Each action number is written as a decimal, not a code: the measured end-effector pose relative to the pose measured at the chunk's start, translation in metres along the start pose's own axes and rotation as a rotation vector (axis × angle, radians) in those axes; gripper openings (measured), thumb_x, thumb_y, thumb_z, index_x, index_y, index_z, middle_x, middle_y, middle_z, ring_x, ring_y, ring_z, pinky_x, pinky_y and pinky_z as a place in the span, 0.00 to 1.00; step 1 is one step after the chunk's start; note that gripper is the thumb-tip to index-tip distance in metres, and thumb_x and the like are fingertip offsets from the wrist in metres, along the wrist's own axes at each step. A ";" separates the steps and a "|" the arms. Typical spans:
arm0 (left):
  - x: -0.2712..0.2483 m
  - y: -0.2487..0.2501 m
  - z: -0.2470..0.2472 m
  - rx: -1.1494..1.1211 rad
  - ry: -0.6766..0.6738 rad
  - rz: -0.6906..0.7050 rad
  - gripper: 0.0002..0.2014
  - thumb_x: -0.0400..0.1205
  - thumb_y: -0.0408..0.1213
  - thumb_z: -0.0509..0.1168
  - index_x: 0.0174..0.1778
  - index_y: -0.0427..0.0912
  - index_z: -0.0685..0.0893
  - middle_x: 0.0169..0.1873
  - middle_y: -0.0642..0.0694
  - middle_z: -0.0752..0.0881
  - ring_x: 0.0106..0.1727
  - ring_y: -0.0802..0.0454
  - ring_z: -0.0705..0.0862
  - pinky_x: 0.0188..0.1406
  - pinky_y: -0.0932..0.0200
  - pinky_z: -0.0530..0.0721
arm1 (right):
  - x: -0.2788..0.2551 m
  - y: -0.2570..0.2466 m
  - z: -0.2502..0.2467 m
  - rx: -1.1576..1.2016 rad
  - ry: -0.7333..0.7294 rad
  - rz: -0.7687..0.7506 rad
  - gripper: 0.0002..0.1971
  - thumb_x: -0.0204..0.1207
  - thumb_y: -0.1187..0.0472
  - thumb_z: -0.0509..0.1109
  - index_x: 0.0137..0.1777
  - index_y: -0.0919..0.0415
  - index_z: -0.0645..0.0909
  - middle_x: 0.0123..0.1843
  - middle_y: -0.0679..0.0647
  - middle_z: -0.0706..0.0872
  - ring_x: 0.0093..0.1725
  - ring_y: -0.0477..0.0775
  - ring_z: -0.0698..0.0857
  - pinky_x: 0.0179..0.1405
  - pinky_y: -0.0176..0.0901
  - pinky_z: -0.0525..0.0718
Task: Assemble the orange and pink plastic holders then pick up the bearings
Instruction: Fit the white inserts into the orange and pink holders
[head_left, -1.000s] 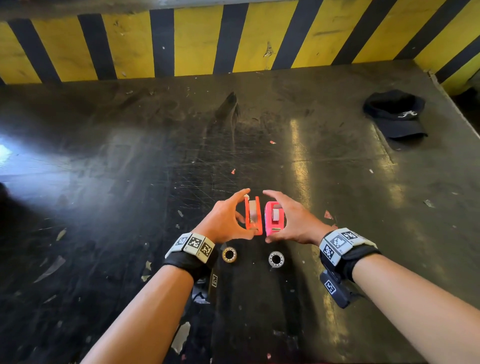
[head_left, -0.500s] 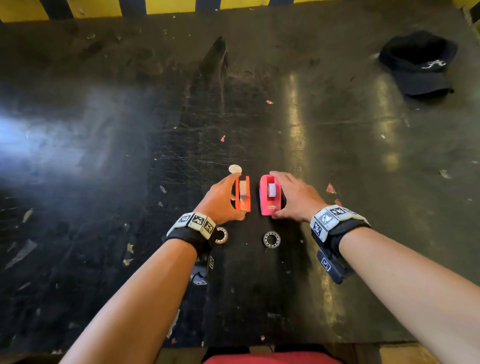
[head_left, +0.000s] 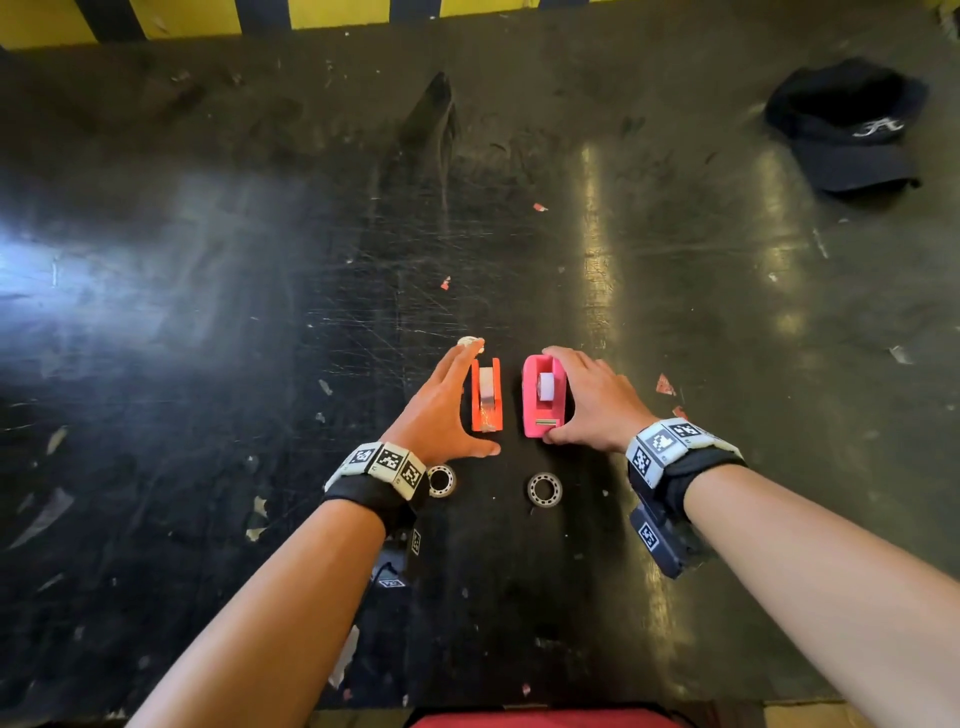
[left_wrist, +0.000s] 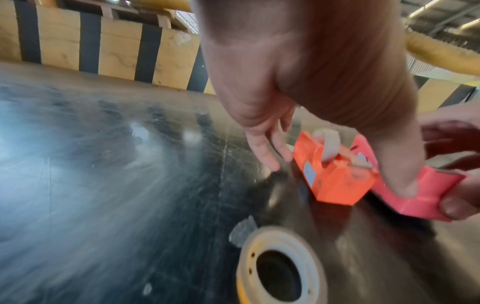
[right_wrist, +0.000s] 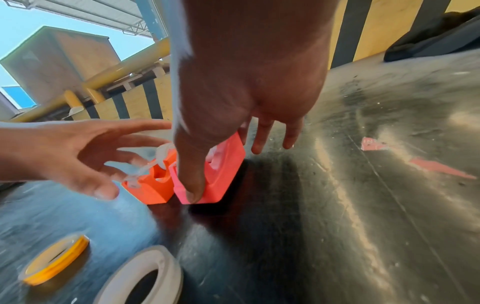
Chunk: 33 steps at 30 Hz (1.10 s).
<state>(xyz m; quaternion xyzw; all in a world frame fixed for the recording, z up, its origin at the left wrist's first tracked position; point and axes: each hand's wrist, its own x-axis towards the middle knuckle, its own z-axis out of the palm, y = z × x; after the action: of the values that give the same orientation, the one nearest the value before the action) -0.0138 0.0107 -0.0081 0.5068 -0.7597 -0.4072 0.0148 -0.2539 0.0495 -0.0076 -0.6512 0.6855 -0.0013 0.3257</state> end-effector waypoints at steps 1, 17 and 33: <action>-0.003 0.003 -0.004 0.005 0.040 0.022 0.63 0.65 0.52 0.86 0.90 0.60 0.50 0.91 0.49 0.56 0.84 0.43 0.72 0.82 0.39 0.75 | -0.002 0.000 -0.002 0.031 0.011 -0.011 0.60 0.58 0.47 0.89 0.87 0.46 0.57 0.84 0.50 0.71 0.77 0.62 0.75 0.74 0.66 0.77; -0.003 0.075 -0.033 0.340 0.178 0.246 0.24 0.77 0.53 0.77 0.68 0.51 0.87 0.74 0.49 0.76 0.77 0.45 0.72 0.73 0.41 0.78 | -0.026 -0.020 -0.029 0.116 0.091 -0.181 0.61 0.52 0.40 0.86 0.85 0.43 0.59 0.81 0.47 0.71 0.75 0.58 0.74 0.74 0.63 0.78; -0.015 0.068 -0.055 0.053 0.261 0.256 0.19 0.75 0.44 0.79 0.61 0.50 0.87 0.52 0.62 0.88 0.57 0.52 0.83 0.62 0.53 0.81 | -0.003 -0.014 -0.018 0.034 0.067 -0.099 0.61 0.50 0.39 0.87 0.84 0.40 0.58 0.82 0.46 0.71 0.76 0.61 0.75 0.73 0.67 0.78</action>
<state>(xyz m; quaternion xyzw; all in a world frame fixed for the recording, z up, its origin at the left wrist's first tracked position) -0.0340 -0.0002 0.0773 0.4549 -0.8200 -0.3128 0.1515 -0.2500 0.0421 0.0134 -0.6781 0.6630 -0.0511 0.3130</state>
